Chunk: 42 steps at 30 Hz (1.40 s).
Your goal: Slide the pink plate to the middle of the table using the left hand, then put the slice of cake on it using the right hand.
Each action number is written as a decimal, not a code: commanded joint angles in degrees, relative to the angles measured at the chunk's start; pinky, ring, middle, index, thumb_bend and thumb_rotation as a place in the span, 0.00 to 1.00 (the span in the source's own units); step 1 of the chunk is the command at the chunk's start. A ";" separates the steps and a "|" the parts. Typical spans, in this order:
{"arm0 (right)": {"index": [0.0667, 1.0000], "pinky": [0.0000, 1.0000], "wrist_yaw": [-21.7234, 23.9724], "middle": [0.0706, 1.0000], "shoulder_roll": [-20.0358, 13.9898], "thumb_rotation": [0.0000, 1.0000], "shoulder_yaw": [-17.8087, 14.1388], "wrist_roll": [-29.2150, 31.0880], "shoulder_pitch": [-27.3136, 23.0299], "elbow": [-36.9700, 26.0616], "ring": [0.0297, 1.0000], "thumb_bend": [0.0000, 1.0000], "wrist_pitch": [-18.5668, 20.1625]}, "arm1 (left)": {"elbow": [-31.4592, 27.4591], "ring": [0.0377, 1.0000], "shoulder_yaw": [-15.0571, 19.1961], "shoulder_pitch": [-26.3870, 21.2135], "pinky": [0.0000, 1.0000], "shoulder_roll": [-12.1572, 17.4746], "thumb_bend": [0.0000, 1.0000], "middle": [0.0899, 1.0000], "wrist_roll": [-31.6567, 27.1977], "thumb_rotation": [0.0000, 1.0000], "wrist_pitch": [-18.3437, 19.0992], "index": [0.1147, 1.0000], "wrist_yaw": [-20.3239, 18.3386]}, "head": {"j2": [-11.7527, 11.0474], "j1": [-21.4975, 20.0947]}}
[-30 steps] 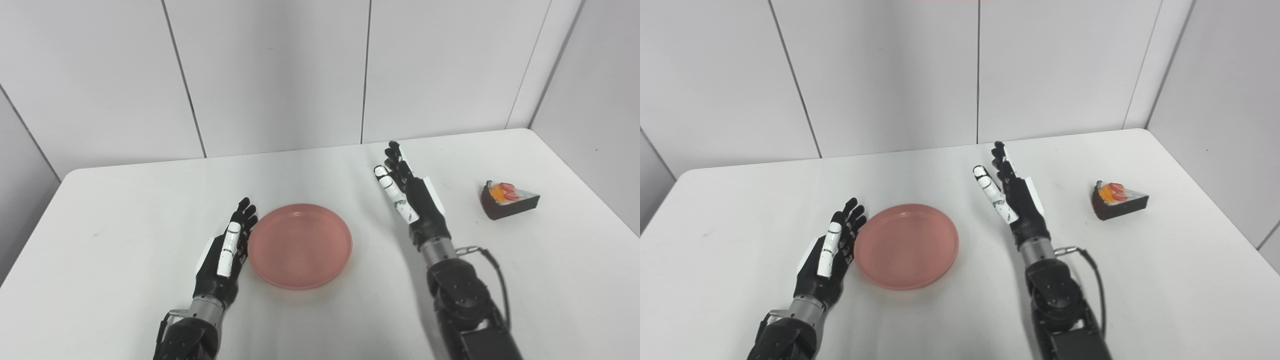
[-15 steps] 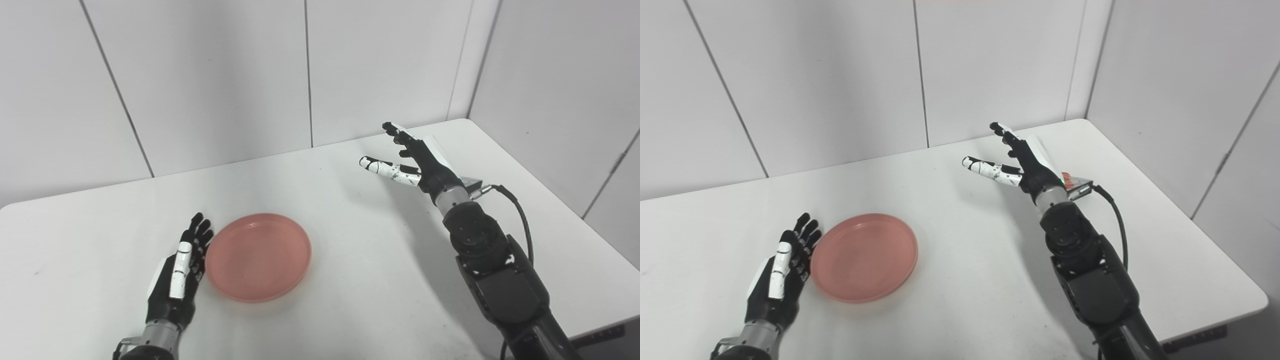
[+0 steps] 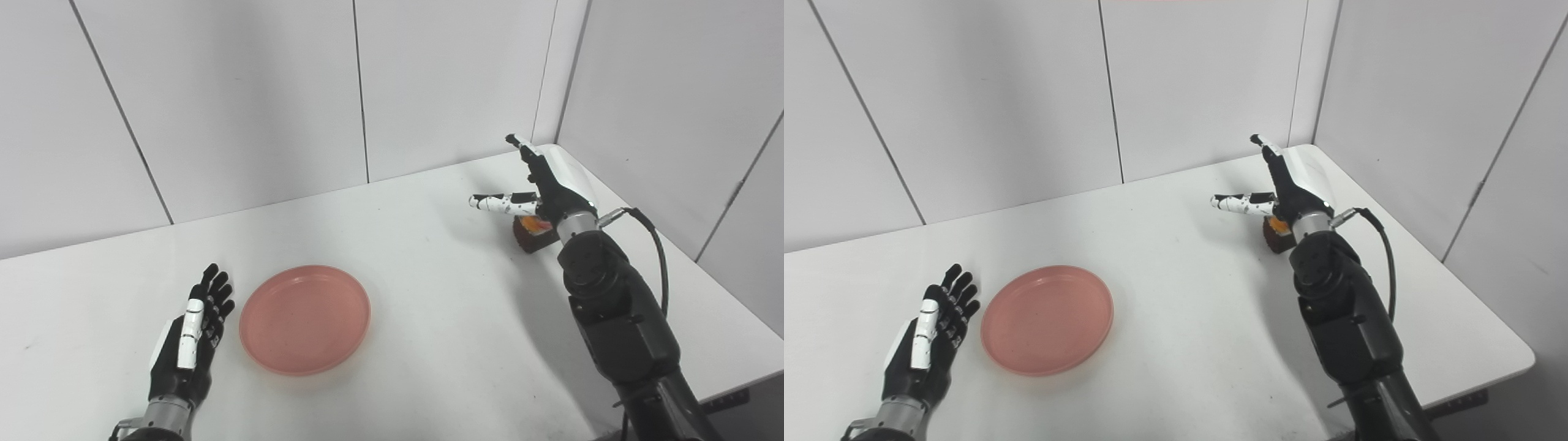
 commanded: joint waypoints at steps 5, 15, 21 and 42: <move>0.89 0.86 1.30 0.89 -0.40 0.41 -1.15 -8.01 -2.88 0.32 0.89 0.84 -0.24 | 0.84 1.00 0.77 -0.05 1.00 0.94 0.63 1.00 -0.99 1.00 -1.28 1.00 -1.30 | -0.18 -0.53; 0.90 0.98 6.29 0.91 0.83 0.37 -4.44 -14.86 -3.44 3.17 0.93 0.86 -0.23 | 0.71 1.00 0.60 -0.11 1.00 1.28 0.62 1.00 -0.29 1.00 -1.21 1.00 -1.23 | -0.07 -0.57; 0.89 0.88 7.48 0.90 1.10 0.36 -4.71 -17.99 -3.07 4.13 0.90 0.87 -0.24 | 0.93 1.00 0.62 -0.13 1.00 1.21 0.63 1.00 -0.61 1.00 -1.64 1.00 -1.51 | -0.01 -0.44; 0.84 0.83 3.47 0.84 1.49 0.36 -5.96 -18.25 -3.73 12.26 0.85 0.79 -0.23 | -3.12 1.00 -0.28 0.64 1.00 1.12 0.62 1.00 0.01 1.00 0.81 1.00 -1.35 | 0.67 -0.11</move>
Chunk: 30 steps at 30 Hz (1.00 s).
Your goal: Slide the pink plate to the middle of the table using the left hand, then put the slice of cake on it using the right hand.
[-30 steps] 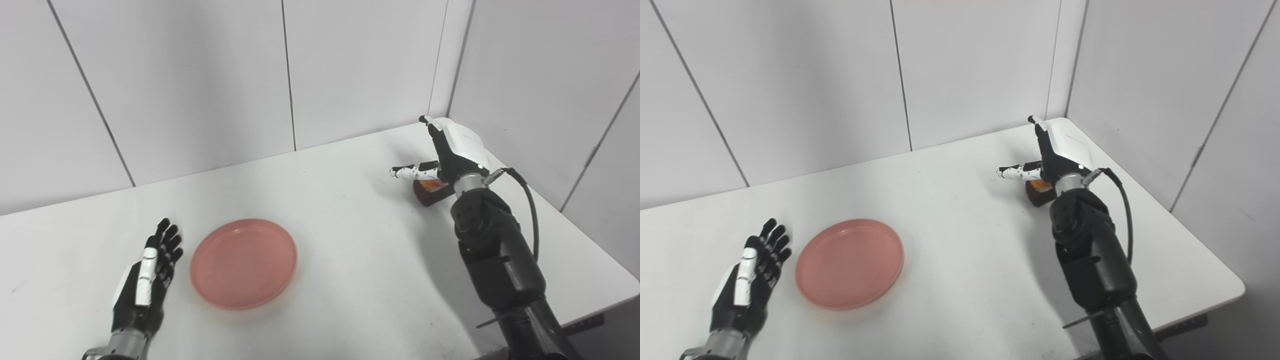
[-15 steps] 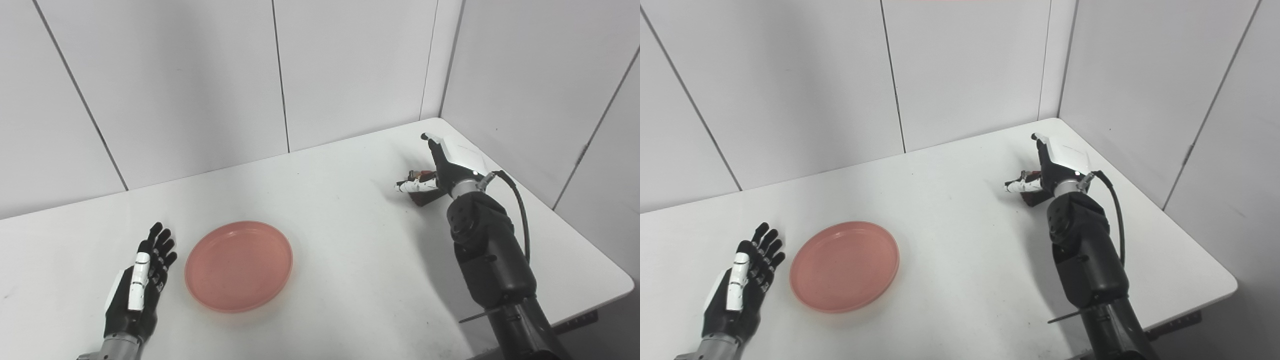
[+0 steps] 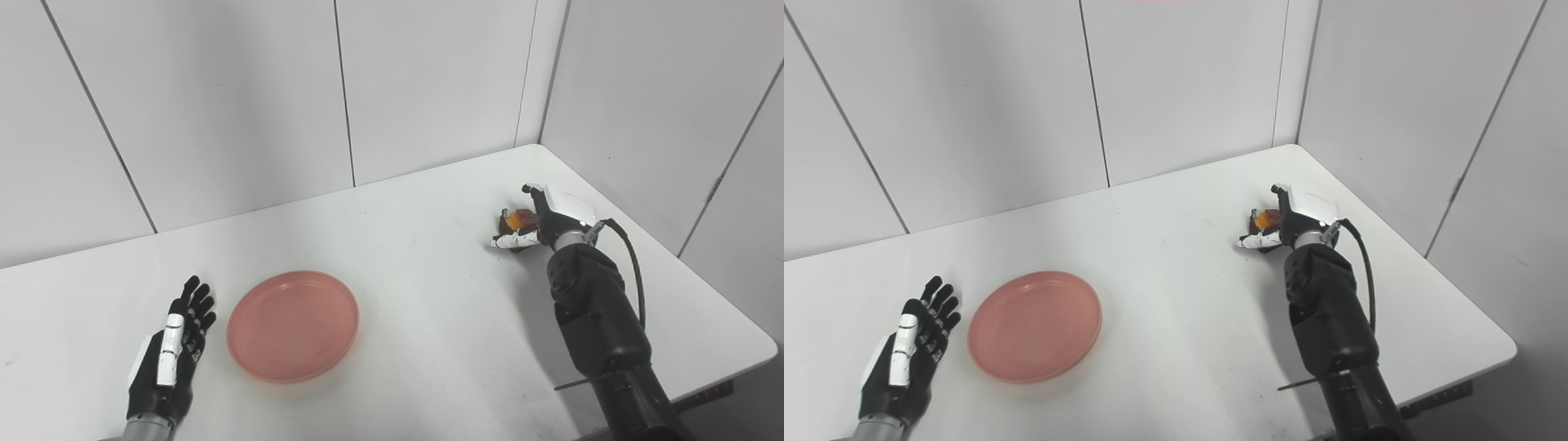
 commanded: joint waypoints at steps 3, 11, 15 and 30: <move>0.82 0.81 -4.46 0.83 -1.17 0.32 -0.32 2.98 -2.52 -0.09 0.84 0.78 -0.24 | -1.86 1.00 -0.42 -0.30 1.00 0.26 0.62 1.00 0.02 1.00 0.78 1.00 -0.22 | 0.06 0.10; 0.78 0.53 -8.53 0.68 -1.62 0.20 0.15 9.15 -2.22 1.61 0.63 0.72 -0.25 | -2.77 1.00 -0.80 -0.13 1.00 0.22 0.64 1.00 0.38 1.00 1.29 1.00 0.02 | 0.47 0.71; 0.74 0.29 -9.44 0.45 -2.22 0.01 0.83 11.25 -1.73 1.38 0.36 0.57 -0.25 | -3.63 1.00 -0.78 0.09 1.00 -0.08 0.63 1.00 0.25 1.00 1.77 1.00 0.26 | 0.61 0.83; 0.49 0.30 -11.51 0.40 -2.76 0.00 1.94 12.59 -0.86 -0.27 0.37 0.52 -0.23 | -5.42 1.00 -1.12 0.49 1.00 -0.54 0.61 1.00 0.42 1.00 2.82 1.00 1.15 | 0.83 1.59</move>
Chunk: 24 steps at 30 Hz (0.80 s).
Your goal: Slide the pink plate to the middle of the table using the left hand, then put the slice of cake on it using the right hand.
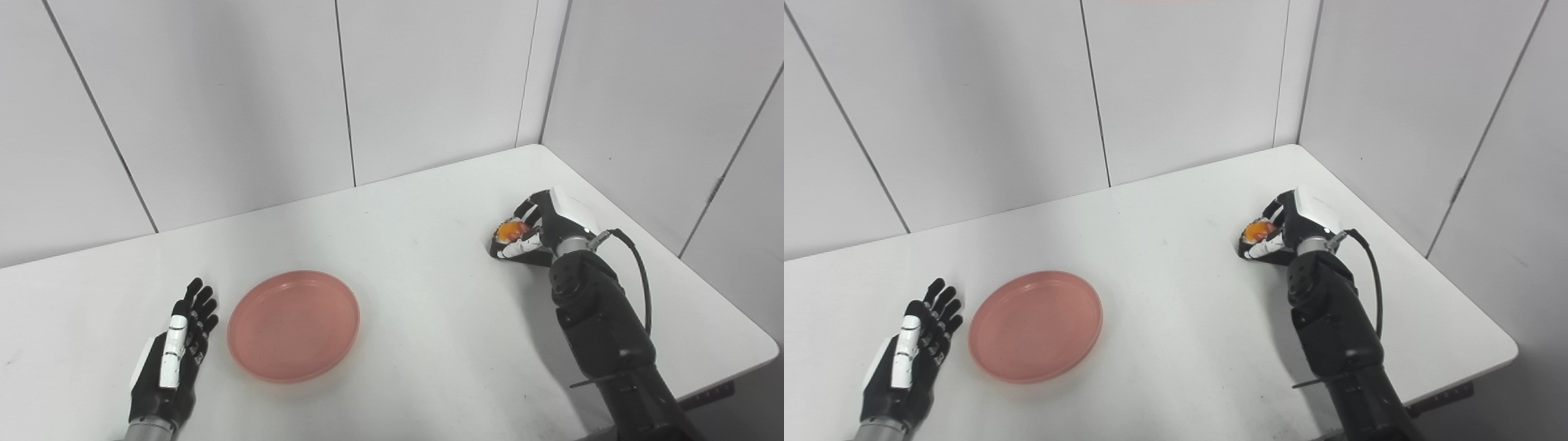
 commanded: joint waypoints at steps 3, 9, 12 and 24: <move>0.49 0.32 -2.14 0.41 -0.96 0.00 -0.33 0.11 -1.60 -2.21 0.39 0.52 -0.23 | -1.78 1.00 -0.26 -0.90 1.00 -0.36 0.61 1.00 0.13 1.00 0.13 1.00 0.20 | 0.09 0.32; 0.50 0.29 -3.37 0.40 -0.89 0.00 -0.39 1.35 -1.64 -3.23 0.36 0.52 -0.24 | -2.66 1.00 -0.71 -0.68 1.00 -0.78 0.62 1.00 0.88 1.00 0.74 1.00 1.15 | 0.45 1.68; 0.50 0.28 -2.95 0.39 -0.81 0.00 -0.83 1.68 -1.69 -5.03 0.34 0.52 -0.23 | -2.45 1.00 -1.15 -0.57 1.00 -1.02 0.62 1.00 1.31 1.00 -0.06 1.00 1.10 | 0.68 4.91; 0.49 0.30 -0.94 0.41 -2.53 0.00 1.25 6.38 -0.54 -13.82 0.36 0.52 -1.07 | -3.86 1.00 -3.25 0.71 1.00 -4.15 0.59 1.00 4.76 1.00 -0.80 1.00 3.85 | 1.35 16.45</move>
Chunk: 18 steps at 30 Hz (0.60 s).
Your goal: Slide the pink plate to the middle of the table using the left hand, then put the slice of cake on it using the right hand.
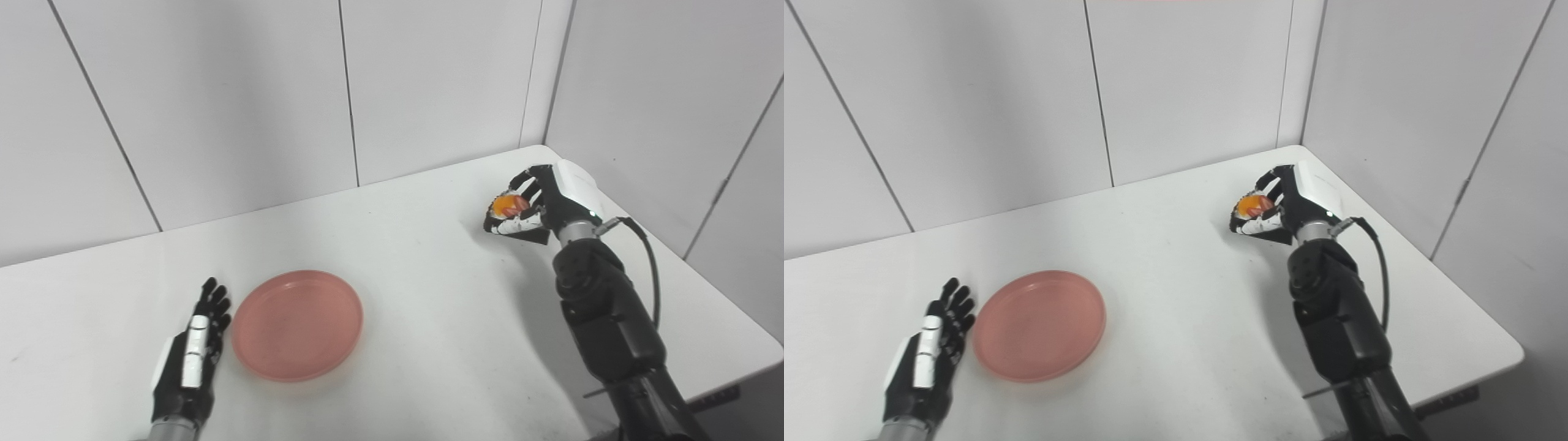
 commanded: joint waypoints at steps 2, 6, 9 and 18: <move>0.50 0.30 0.25 0.40 -2.07 0.00 0.43 2.12 -1.53 -3.51 0.35 0.52 -0.78 | -1.86 1.00 -0.65 -0.74 1.00 -1.29 0.59 1.00 1.08 1.00 -0.46 1.00 1.04 | 0.19 2.03; 0.50 0.30 1.17 0.39 -2.72 0.00 1.55 4.42 -1.28 -5.98 0.34 0.52 -1.34 | -1.09 1.00 -0.74 -1.02 1.00 -2.28 0.58 1.00 1.54 1.00 -1.15 1.00 1.92 | 0.61 4.73; 0.49 0.30 1.60 0.40 -2.86 0.00 2.52 5.73 -0.96 -8.03 0.35 0.52 -1.82 | -1.18 1.00 -0.85 -1.11 1.00 -3.08 0.58 1.00 1.92 1.00 -1.34 1.00 2.47 | 0.85 7.19; 0.49 0.32 4.09 0.41 -2.58 0.00 5.11 10.08 0.04 -13.14 0.36 0.52 -1.11 | 0.07 1.00 -0.45 -1.64 1.00 -6.02 0.58 1.00 3.39 1.00 -4.06 1.00 6.12 | 0.88 12.20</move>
